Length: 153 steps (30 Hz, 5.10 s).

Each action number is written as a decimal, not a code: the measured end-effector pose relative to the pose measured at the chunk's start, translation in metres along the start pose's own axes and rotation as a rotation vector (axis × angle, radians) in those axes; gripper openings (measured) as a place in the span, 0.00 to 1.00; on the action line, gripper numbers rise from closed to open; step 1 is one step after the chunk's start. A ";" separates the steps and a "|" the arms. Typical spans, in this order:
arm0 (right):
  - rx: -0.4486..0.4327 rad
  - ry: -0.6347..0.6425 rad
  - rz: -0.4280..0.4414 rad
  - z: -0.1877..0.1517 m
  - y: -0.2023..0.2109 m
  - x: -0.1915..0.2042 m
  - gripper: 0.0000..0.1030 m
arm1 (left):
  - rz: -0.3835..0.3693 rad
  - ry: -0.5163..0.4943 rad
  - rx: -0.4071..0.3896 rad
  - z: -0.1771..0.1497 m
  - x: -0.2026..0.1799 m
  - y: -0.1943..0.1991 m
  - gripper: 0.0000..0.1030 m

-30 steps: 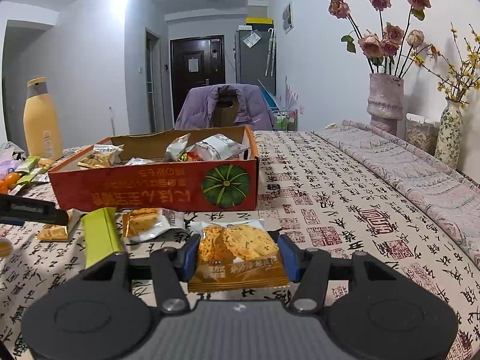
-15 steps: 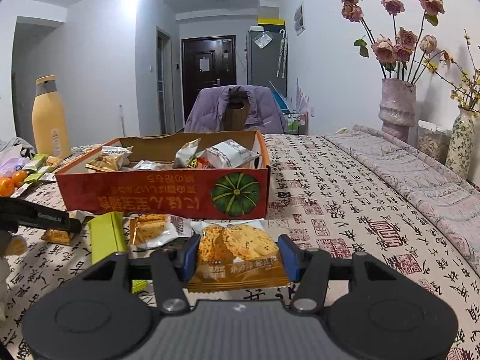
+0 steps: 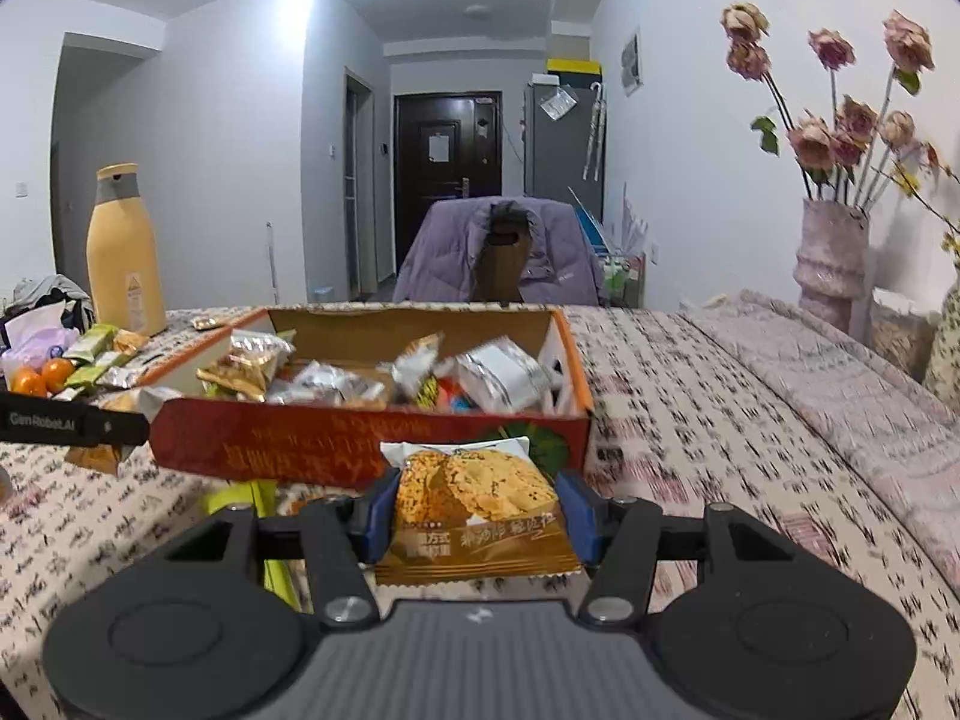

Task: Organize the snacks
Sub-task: 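Grasp a printed biscuit packet with the left tool, then lower both biscuit packets into the orange box and open both tools, then move both open tools back to the remaining packets, then grasp a lime-green bar with the left tool while the right tool grasps a biscuit packet, then carry the lime-green bar and biscuit packet over the orange box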

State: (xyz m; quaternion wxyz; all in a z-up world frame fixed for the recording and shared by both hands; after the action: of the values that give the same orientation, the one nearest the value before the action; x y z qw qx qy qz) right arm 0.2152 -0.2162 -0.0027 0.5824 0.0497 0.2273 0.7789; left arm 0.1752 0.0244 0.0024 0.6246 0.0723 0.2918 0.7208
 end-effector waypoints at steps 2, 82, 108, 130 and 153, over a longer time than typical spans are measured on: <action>-0.012 0.010 0.003 0.009 -0.005 0.002 0.53 | -0.017 -0.008 -0.017 0.009 -0.006 0.001 0.42; 0.056 0.016 -0.017 -0.012 -0.012 -0.023 1.00 | 0.020 0.038 0.073 -0.026 -0.034 -0.015 1.00; 0.116 -0.104 -0.010 -0.055 0.001 -0.040 1.00 | 0.098 -0.050 0.187 -0.077 -0.047 -0.028 0.77; 0.088 -0.049 0.105 -0.036 -0.007 -0.009 1.00 | 0.021 -0.080 0.115 -0.065 -0.034 -0.010 0.35; 0.273 0.089 0.150 -0.004 -0.105 0.065 0.88 | -0.019 -0.007 0.025 -0.029 0.002 0.006 0.35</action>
State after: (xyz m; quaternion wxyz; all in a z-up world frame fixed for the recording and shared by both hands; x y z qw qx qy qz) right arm 0.2862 -0.1339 -0.0618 0.4996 0.1104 0.3522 0.7836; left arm 0.1563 0.0167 -0.0187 0.6316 0.0800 0.2993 0.7107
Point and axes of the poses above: each gripper's, at about its wrist camera, not at the fingertips, and y roughly against the way its jaws point, x to its left, z to its top, the point moved 5 cm from there along -y, roughly the way its jaws point, and after that the axes turned 13 degrees about y, right-handed, at the moved point
